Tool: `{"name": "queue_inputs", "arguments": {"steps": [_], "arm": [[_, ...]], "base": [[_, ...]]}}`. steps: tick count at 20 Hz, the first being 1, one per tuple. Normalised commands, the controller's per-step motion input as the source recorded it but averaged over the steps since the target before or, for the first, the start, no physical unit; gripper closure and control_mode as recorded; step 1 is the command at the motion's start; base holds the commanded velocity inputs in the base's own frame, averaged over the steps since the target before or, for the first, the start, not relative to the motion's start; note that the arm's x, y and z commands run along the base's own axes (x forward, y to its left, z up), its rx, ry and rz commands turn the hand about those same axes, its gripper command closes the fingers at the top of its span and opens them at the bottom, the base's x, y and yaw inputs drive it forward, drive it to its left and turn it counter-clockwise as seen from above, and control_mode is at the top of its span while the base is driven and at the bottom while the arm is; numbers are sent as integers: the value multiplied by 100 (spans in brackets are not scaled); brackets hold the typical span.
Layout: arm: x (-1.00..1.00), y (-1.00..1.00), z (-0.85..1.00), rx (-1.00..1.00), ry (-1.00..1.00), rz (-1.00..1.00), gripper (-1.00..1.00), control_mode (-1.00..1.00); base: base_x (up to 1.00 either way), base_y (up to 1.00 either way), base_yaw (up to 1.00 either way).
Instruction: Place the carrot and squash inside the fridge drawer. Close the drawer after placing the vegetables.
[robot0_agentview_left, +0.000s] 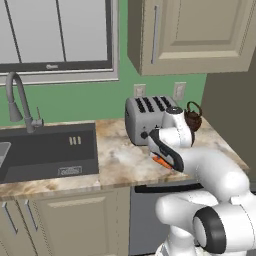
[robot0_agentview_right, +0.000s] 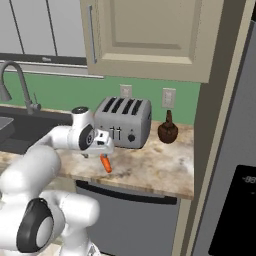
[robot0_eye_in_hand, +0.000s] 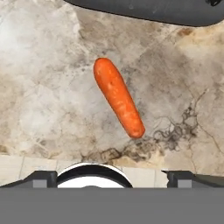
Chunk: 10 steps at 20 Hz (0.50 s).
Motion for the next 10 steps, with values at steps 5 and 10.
{"name": "queue_inputs", "arguments": {"steps": [5,10], "arm": [[29,-2,-42,0,6,6,-100,-100],[34,-8,-46,0,2,5,-100,-100]], "base": [[0,0,0],[0,0,0]]}}
